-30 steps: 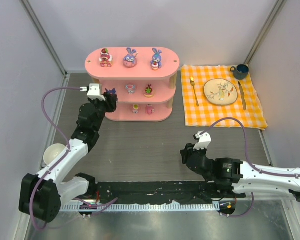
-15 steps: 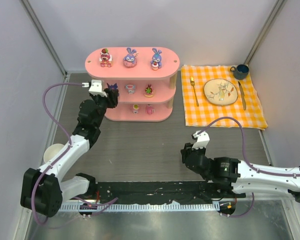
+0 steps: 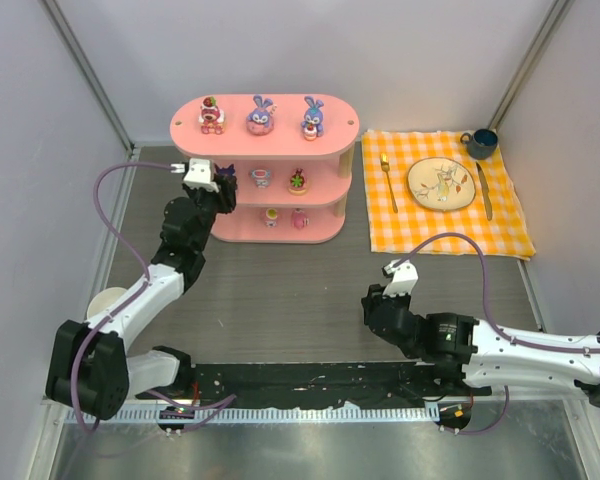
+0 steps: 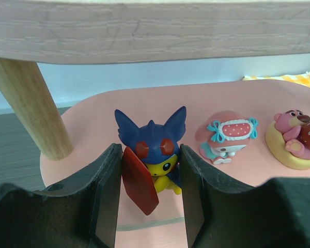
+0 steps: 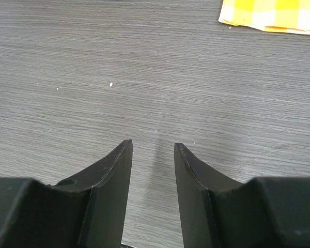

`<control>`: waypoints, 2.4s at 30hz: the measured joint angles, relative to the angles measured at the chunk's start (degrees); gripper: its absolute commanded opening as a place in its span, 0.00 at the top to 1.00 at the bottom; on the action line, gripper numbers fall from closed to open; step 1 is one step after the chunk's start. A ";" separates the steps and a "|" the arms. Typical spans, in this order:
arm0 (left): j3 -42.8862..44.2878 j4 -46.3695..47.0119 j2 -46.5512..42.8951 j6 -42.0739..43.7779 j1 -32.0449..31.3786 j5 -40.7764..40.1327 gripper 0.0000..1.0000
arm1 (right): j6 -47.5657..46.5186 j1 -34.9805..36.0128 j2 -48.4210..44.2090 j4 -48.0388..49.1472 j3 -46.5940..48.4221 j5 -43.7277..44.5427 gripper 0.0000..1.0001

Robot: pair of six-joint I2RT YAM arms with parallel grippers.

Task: Place and organize the plastic toys onto the shelf

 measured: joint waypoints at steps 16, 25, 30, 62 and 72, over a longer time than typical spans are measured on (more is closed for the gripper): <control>-4.42 9.40 3.39 2.23 0.02 -1.07 1.00 | -1.49 -2.01 0.42 0.98 0.07 -1.90 0.55; -4.52 13.09 5.75 3.13 0.02 -1.05 1.00 | -2.64 -3.30 0.66 1.92 0.07 -2.97 0.55; -4.52 13.92 6.25 4.70 0.02 -1.07 1.00 | -2.82 -3.93 0.90 2.16 0.07 -3.87 0.54; -4.52 13.94 7.91 11.61 0.02 -1.46 0.40 | -4.07 -6.93 0.61 3.02 0.07 -6.93 0.53; -4.52 13.70 7.96 11.61 0.02 -1.46 0.34 | -4.09 -7.23 -0.15 3.04 0.04 -7.39 0.53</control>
